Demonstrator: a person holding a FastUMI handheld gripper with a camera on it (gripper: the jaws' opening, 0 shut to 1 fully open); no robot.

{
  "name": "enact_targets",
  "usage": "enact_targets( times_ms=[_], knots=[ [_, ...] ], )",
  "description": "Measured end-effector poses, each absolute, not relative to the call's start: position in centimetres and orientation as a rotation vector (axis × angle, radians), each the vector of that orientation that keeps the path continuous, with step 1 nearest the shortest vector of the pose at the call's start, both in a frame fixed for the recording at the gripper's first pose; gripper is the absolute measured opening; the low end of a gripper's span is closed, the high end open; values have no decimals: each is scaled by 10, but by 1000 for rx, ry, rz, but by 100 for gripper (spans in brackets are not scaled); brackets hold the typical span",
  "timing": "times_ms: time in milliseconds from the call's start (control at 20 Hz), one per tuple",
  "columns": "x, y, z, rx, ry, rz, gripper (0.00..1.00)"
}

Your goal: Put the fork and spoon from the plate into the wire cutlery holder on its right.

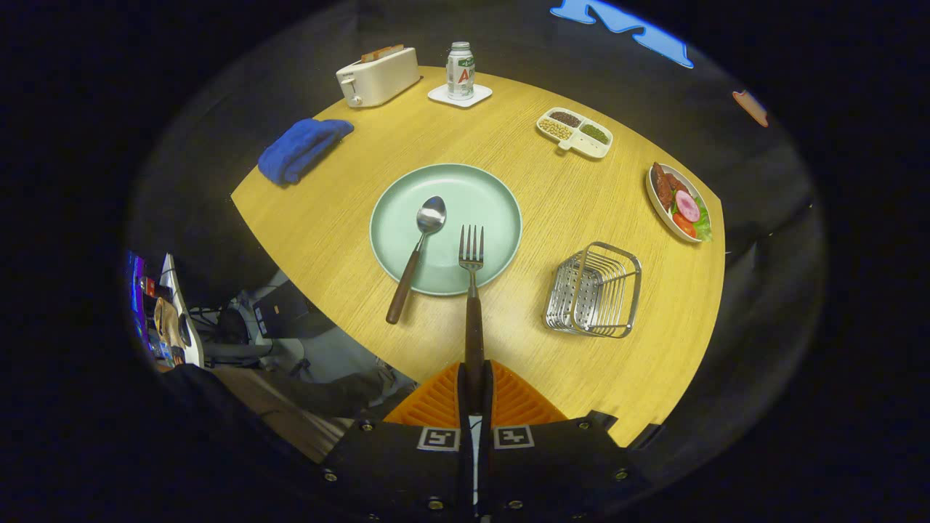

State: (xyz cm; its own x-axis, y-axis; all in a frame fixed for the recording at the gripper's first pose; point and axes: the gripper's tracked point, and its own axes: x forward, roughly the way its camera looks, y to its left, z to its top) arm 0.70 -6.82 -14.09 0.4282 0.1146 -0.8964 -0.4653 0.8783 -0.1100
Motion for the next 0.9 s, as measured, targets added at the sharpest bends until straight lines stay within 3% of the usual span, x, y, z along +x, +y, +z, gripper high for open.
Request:
enact_targets(
  times_ms=[900],
  knots=[
    [5,-185,-77,-269,1178,255,3]
  ],
)
